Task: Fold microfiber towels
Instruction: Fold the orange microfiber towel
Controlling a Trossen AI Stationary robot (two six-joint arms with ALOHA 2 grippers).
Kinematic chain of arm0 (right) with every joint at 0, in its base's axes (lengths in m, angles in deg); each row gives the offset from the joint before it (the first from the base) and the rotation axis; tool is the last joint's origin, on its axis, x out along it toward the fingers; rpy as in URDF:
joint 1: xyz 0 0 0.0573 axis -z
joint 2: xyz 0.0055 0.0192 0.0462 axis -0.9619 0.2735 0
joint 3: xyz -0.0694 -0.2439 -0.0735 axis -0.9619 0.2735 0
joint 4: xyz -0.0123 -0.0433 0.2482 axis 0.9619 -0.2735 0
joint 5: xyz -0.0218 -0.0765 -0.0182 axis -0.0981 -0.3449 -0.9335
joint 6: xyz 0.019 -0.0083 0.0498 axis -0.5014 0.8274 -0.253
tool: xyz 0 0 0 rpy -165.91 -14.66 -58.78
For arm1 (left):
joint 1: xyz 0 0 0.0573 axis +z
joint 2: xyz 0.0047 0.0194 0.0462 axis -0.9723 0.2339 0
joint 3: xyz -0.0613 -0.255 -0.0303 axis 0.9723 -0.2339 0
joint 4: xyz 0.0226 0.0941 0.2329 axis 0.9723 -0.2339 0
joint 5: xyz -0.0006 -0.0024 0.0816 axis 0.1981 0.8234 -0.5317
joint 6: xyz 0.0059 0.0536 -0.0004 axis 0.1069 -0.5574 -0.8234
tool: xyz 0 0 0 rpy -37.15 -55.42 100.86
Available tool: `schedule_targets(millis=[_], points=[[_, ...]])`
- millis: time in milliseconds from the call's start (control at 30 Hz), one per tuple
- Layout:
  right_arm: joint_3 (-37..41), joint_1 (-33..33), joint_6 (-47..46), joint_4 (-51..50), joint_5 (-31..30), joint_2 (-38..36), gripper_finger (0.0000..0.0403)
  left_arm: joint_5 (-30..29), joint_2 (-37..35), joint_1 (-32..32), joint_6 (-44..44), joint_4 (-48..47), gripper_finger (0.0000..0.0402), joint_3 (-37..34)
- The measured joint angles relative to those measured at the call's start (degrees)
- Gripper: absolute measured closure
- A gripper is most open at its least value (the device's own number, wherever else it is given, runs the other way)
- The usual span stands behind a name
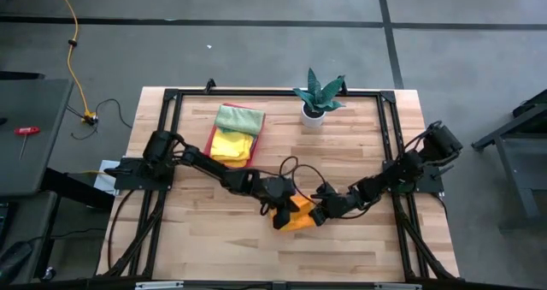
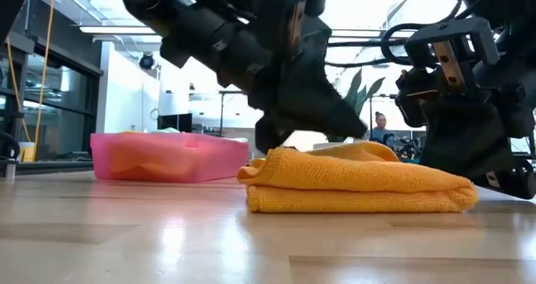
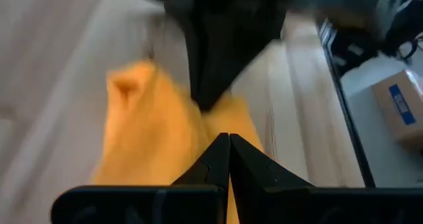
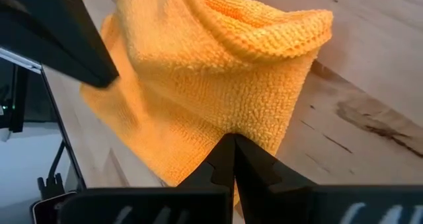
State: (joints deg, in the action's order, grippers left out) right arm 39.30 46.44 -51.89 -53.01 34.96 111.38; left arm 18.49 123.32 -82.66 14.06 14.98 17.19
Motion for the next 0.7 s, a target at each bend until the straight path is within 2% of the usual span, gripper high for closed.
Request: schedule_targets(millis=[167,367,467,700], points=[[0.0,0.0,0.03,0.07,-0.52,0.02,0.0403,-0.96,-0.48,1.76,-1.87,1.67,0.0401,0.04],[0.0,0.0,0.15,-0.04,-0.65,0.04,0.0403,-0.45,3.04,2.48,-2.38,5.97,0.0401,0.03],[0.0,0.0,0.15,-0.13,-0.69,0.04,0.0403,-3.31,3.06,2.41,-2.76,10.13,0.0401,0.1],[0.0,0.02,0.11,-0.22,-0.69,0.04,0.0403,-6.88,4.2,2.83,-5.91,11.94,0.0401,0.25]])
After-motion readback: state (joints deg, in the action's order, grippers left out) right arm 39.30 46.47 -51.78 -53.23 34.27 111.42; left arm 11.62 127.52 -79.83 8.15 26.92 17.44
